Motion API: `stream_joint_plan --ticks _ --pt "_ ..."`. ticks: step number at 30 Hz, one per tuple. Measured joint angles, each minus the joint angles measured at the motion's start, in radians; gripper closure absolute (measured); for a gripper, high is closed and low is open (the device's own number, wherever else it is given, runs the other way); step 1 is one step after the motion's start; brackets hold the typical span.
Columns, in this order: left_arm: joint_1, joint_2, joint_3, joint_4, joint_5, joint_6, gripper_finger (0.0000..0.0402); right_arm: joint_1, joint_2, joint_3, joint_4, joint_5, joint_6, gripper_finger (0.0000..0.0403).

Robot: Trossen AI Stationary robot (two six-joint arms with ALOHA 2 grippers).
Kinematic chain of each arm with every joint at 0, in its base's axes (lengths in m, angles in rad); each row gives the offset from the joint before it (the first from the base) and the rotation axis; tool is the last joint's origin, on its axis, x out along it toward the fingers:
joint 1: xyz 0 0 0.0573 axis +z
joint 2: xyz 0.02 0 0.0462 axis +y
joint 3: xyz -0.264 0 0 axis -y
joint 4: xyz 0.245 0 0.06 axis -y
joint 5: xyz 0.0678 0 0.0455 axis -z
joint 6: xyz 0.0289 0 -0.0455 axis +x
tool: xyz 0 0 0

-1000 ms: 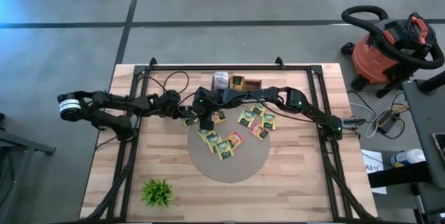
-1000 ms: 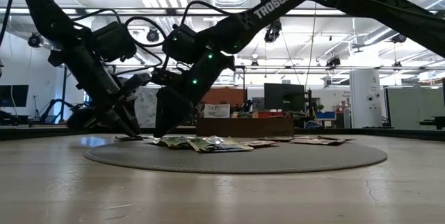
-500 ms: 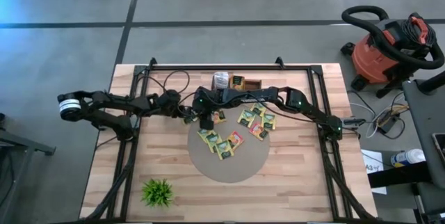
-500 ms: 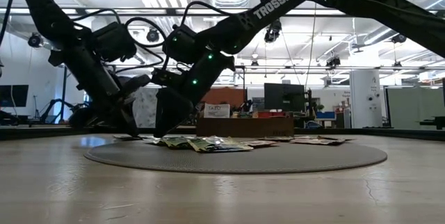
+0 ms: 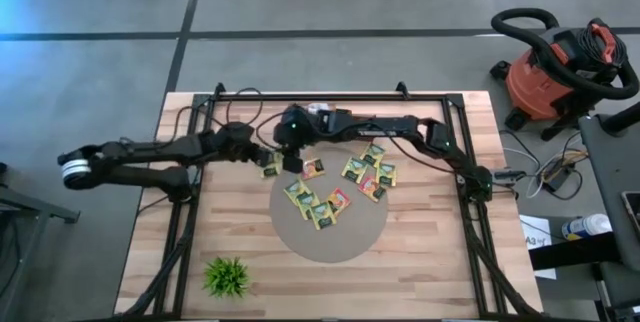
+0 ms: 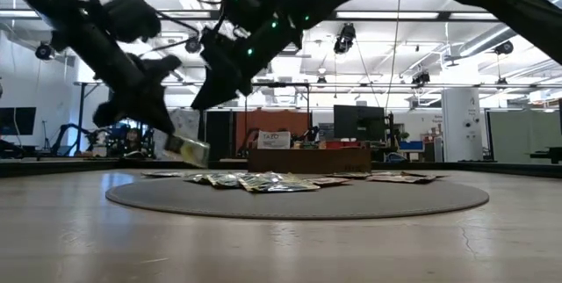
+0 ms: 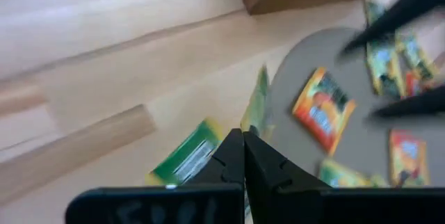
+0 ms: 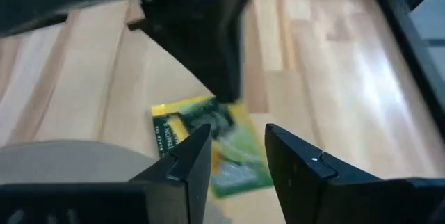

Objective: Pick & Place Tea
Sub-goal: Put the yellow tea bag into the right section of the wooden organizer

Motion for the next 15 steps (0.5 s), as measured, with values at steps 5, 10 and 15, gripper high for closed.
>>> stream_joint_plan --ticks 5,10,15 --pt "-0.002 -0.115 0.041 -0.105 -0.010 0.152 0.0401 -0.023 -0.076 0.012 -0.024 0.002 -0.053 0.0271" --pt "-0.008 -0.161 0.112 -0.258 -0.036 0.274 0.0401 -0.034 -0.112 0.011 -0.088 0.001 -0.100 0.0271" --pt "-0.014 -0.166 0.151 -0.304 -0.059 0.328 0.0401 -0.035 -0.131 0.010 -0.108 0.001 -0.100 0.0271"
